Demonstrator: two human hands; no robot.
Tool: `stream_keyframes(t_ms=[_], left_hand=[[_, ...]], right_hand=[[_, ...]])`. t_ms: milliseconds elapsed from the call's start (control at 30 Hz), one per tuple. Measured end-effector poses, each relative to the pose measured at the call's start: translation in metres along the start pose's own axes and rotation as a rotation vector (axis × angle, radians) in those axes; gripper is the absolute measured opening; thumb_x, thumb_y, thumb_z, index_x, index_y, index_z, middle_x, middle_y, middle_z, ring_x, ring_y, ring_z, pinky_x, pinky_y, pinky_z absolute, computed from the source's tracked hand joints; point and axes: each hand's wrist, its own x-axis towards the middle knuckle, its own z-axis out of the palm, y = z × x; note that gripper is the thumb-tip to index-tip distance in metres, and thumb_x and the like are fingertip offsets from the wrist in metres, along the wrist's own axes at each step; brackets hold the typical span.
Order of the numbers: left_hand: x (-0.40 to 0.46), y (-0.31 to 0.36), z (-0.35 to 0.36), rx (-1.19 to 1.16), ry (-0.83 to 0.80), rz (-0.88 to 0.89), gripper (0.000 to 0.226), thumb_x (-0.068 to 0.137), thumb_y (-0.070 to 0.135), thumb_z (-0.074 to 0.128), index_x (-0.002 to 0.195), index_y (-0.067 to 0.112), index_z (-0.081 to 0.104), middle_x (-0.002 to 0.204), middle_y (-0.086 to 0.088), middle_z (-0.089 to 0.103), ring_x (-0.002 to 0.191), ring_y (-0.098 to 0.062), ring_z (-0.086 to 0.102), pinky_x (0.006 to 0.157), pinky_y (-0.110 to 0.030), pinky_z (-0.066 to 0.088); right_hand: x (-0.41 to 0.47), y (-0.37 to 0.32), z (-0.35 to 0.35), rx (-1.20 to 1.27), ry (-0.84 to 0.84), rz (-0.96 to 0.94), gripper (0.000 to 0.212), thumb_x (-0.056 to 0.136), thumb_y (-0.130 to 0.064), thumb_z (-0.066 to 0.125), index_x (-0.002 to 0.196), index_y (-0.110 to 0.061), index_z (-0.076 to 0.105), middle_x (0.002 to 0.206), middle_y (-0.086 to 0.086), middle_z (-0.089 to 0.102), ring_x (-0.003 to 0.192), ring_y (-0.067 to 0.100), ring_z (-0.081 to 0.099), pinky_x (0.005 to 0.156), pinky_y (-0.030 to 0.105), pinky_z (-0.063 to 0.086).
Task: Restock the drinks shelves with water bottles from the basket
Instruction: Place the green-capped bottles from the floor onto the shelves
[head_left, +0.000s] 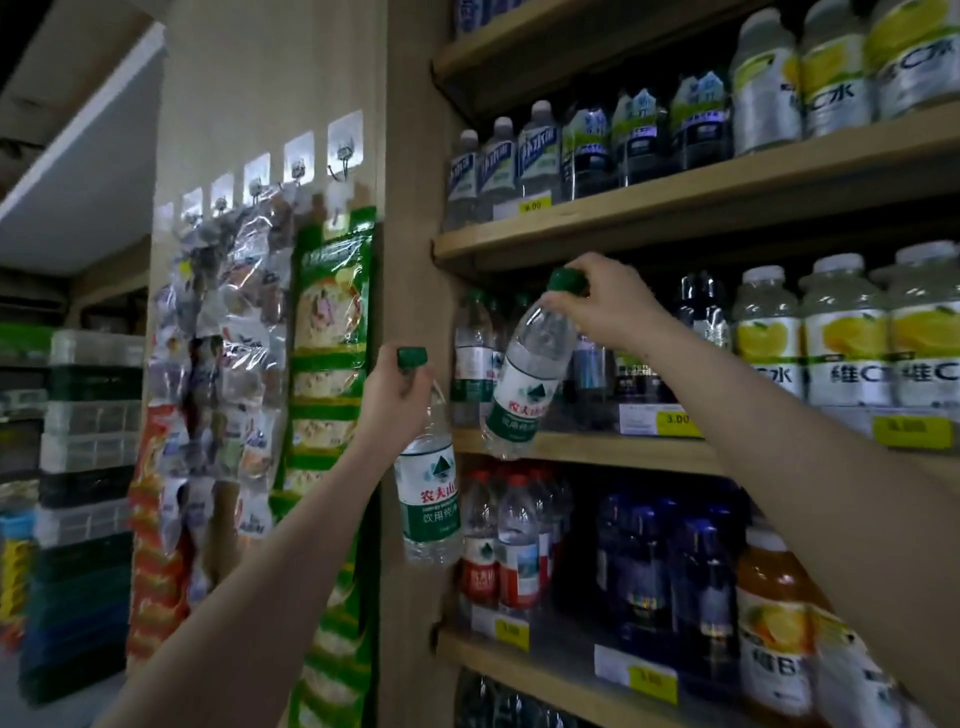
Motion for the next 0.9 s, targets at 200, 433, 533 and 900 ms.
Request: stream_keyframes(t_ms=[200, 433, 533, 900], left_hand=[[0.053, -0.027, 0.024, -0.044, 0.042, 0.151, 0.017, 0.093, 0.017, 0.051, 0.106, 0.021, 0.041, 0.076, 0.001, 0.062, 0.056, -0.002, 0.059, 0.044, -0.010, 0.039], [0.104, -0.040, 0.037, -0.137, 0.104, 0.192, 0.020, 0.092, 0.020, 0.052, 0.110, 0.023, 0.043, 0.088, 0.003, 0.061, 0.070, -0.002, 0.058, 0.051, -0.005, 0.040], [0.111, -0.047, 0.039, -0.146, 0.104, 0.188, 0.021, 0.092, 0.021, 0.054, 0.109, 0.024, 0.044, 0.085, 0.010, 0.059, 0.071, 0.001, 0.058, 0.053, -0.003, 0.040], [0.124, -0.063, 0.039, -0.147, 0.073, 0.189, 0.026, 0.091, 0.021, 0.056, 0.117, 0.019, 0.050, 0.085, 0.010, 0.063, 0.070, 0.005, 0.059, 0.054, -0.003, 0.041]], right_hand=[[0.049, -0.026, 0.013, -0.071, 0.142, -0.053, 0.044, 0.085, -0.038, 0.063, 0.117, -0.010, 0.052, 0.116, 0.010, 0.057, 0.106, 0.026, 0.053, 0.085, 0.034, 0.043], [0.091, -0.013, 0.045, -0.202, 0.115, -0.003, 0.045, 0.087, -0.037, 0.060, 0.123, -0.012, 0.047, 0.116, 0.014, 0.057, 0.105, 0.031, 0.056, 0.076, 0.031, 0.042], [0.093, 0.004, 0.063, -0.212, 0.069, 0.049, 0.048, 0.088, -0.037, 0.060, 0.127, -0.013, 0.046, 0.120, 0.016, 0.056, 0.106, 0.033, 0.056, 0.079, 0.033, 0.045], [0.114, 0.029, 0.130, -0.130, 0.235, 0.009, 0.029, 0.093, -0.027, 0.053, 0.111, -0.015, 0.035, 0.075, -0.002, 0.048, 0.057, 0.014, 0.048, 0.055, 0.033, 0.042]])
